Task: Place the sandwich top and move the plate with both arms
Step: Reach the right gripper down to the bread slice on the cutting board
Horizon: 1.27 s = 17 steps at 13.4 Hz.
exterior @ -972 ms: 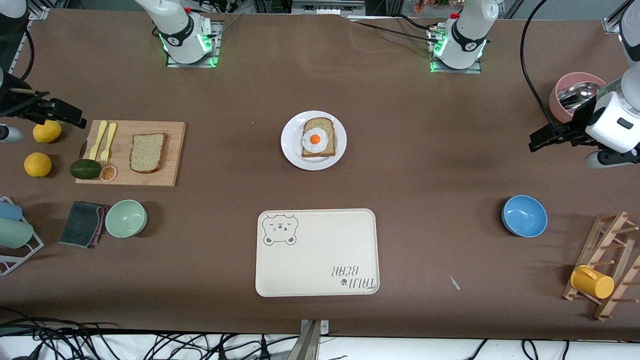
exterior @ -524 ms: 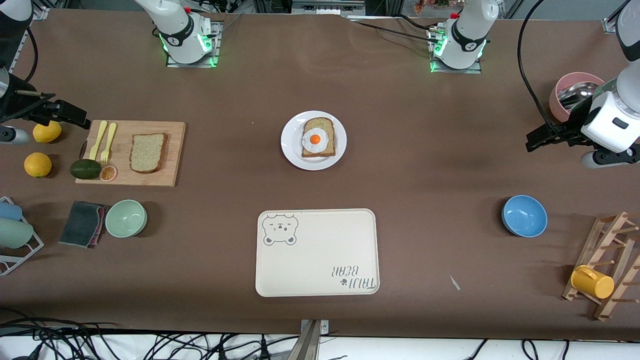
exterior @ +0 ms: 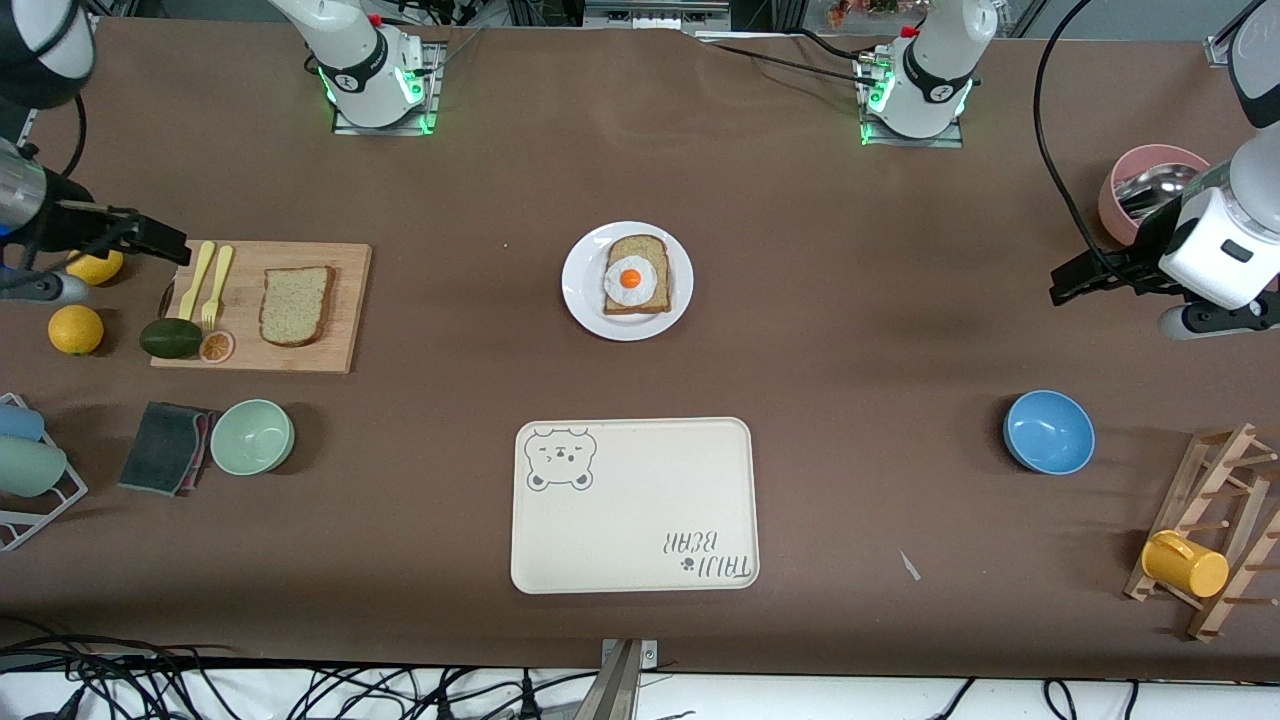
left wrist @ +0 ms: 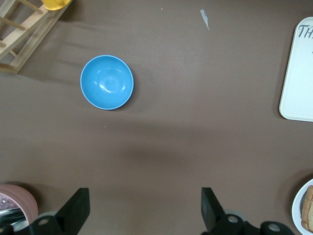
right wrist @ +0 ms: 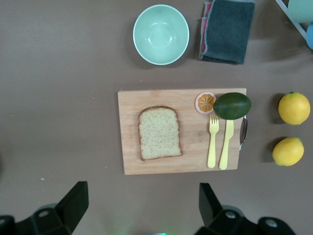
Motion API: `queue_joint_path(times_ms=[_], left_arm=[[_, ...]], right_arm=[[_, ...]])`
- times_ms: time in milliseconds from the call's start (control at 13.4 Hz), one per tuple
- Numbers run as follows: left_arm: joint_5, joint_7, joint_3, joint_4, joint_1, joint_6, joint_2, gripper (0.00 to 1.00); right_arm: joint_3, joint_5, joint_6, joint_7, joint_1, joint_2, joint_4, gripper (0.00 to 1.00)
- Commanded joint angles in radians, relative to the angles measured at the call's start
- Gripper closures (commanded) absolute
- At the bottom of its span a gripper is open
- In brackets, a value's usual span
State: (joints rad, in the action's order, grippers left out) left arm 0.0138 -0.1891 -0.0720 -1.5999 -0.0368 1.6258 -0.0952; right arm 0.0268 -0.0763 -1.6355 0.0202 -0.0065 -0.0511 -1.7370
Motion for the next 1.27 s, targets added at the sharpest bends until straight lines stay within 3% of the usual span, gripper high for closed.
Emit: queue_joint_path(times_ms=[0,449,898,1197], left_arm=[[-0.021,-0.004,0.001,-0.008,0.0,0.009,0.005,0.0],[-0.021,-0.012,0.0,-0.006,0.0,0.003,0.005,0.0],[-0.021,-0.046,-0.002,-0.005,0.0,0.002,0.008,0.0],[-0.02,-0.046,-0.002,-0.008,0.0,0.002,0.011,0.0]], right_arm=[[-0.004,-0.042,-0.067,0.053,0.031,0.01,-0.076,0.0],[-0.025,-0.123,-0.203,0.259,0.091,-0.032,-0.209,0.0],[-0.025,-0.195,-0.415,0.363,0.089,-0.067,-0.42,0.01],[-0.008,-0.204,-0.564,0.411,0.08,-0.13,-0.518,0.12]])
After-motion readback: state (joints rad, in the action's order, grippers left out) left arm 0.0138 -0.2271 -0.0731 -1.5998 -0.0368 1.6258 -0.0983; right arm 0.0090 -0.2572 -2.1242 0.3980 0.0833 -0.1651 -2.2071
